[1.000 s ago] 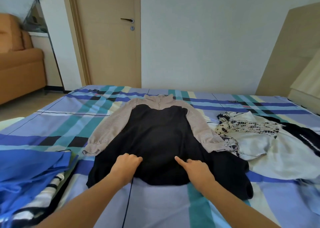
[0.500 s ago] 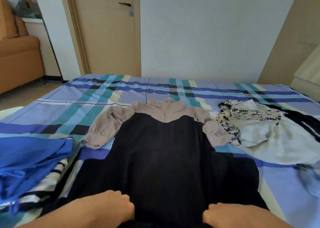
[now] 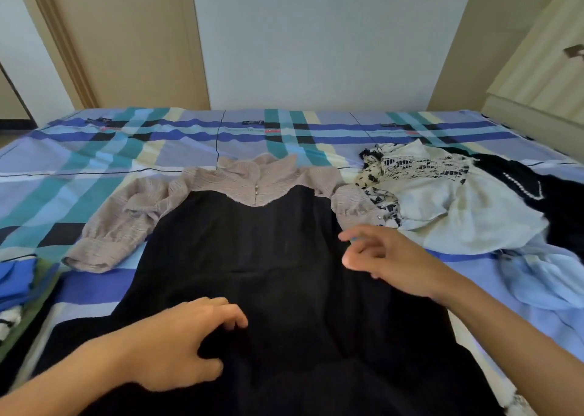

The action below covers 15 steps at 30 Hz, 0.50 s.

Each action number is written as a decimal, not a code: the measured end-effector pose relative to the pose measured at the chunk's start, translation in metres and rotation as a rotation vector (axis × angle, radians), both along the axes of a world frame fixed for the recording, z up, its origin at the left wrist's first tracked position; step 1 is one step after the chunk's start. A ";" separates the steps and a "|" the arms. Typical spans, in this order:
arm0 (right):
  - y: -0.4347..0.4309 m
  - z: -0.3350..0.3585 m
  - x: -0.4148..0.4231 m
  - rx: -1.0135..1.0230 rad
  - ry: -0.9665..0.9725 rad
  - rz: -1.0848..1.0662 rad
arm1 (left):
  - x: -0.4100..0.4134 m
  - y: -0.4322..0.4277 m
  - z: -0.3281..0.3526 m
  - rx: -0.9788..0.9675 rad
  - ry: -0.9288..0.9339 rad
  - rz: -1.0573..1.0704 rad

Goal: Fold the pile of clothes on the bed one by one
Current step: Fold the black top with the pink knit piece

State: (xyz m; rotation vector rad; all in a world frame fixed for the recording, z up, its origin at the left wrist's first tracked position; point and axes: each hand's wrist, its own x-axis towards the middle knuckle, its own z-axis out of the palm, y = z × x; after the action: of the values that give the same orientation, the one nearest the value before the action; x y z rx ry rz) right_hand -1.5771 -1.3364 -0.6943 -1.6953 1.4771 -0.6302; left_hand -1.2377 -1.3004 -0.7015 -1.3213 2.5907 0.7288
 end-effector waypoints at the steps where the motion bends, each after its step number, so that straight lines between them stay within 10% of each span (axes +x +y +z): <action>1: -0.017 -0.010 -0.005 -0.104 0.072 -0.125 | -0.011 -0.005 -0.008 -0.042 0.030 -0.004; 8: -0.108 -0.072 -0.035 -0.299 0.889 -0.191 | -0.046 -0.038 -0.049 -0.155 0.069 -0.001; 12: -0.143 -0.082 -0.043 -0.484 0.934 -0.232 | -0.063 -0.060 -0.047 -0.190 0.036 0.033; 15: -0.167 -0.055 -0.061 -0.550 0.520 -0.349 | -0.089 -0.094 -0.044 -0.208 0.076 0.083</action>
State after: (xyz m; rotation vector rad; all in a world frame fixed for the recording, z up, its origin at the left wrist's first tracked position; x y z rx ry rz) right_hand -1.6376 -1.5033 -0.7495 -2.1470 2.1412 -0.8854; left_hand -1.3272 -1.3948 -0.7458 -1.4939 2.7488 0.5434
